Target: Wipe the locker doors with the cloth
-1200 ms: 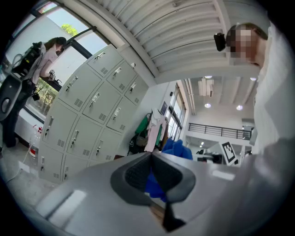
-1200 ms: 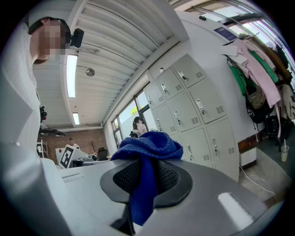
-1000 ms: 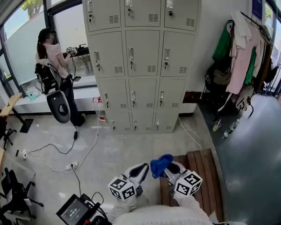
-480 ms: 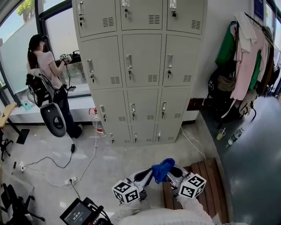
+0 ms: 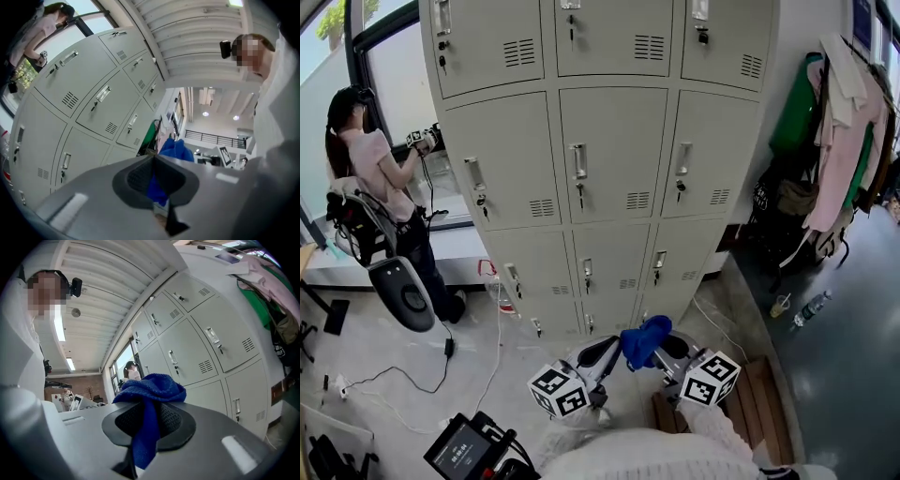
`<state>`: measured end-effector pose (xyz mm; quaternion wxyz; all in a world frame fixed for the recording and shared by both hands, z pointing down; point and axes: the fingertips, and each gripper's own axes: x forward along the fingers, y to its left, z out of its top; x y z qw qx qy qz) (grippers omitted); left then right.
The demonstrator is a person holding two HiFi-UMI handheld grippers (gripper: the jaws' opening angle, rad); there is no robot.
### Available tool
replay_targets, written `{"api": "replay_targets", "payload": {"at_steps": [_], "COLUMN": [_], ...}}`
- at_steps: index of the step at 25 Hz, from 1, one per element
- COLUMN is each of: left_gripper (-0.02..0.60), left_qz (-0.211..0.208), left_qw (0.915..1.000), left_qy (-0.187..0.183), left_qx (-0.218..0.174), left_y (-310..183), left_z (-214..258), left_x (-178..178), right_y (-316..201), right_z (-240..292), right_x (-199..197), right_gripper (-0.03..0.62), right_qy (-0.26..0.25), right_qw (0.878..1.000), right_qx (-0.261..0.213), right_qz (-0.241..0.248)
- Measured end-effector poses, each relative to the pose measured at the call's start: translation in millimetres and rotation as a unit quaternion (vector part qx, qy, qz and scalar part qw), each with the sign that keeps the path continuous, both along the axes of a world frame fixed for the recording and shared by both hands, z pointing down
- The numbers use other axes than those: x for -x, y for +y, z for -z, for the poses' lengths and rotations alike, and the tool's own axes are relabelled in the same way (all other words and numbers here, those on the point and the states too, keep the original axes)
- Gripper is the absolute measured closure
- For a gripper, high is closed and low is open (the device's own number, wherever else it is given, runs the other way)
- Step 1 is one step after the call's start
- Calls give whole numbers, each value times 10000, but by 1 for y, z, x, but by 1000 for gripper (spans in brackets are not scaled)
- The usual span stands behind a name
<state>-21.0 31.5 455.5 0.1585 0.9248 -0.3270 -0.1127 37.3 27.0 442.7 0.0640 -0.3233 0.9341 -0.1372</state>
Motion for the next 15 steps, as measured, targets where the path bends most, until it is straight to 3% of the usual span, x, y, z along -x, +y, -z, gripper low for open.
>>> {"api": "replay_targets", "payload": {"at_steps": [6,15], "left_gripper": [575,575], "left_qz": [-169,199], "left_qw": [9998,9996], "left_qy": [-100,-147], "left_qx": [-42,-165], "left_y": [-68,-138], "left_z": [6,24], "left_x": [20,43], "right_y": [-62,-125], "right_z": [3,4], "right_x": [25,29], "right_gripper": [539,539], "right_qy": [-11,235], "right_qw": [10000,9997], "right_qx": [56,39], "right_qz": [-39,32]}}
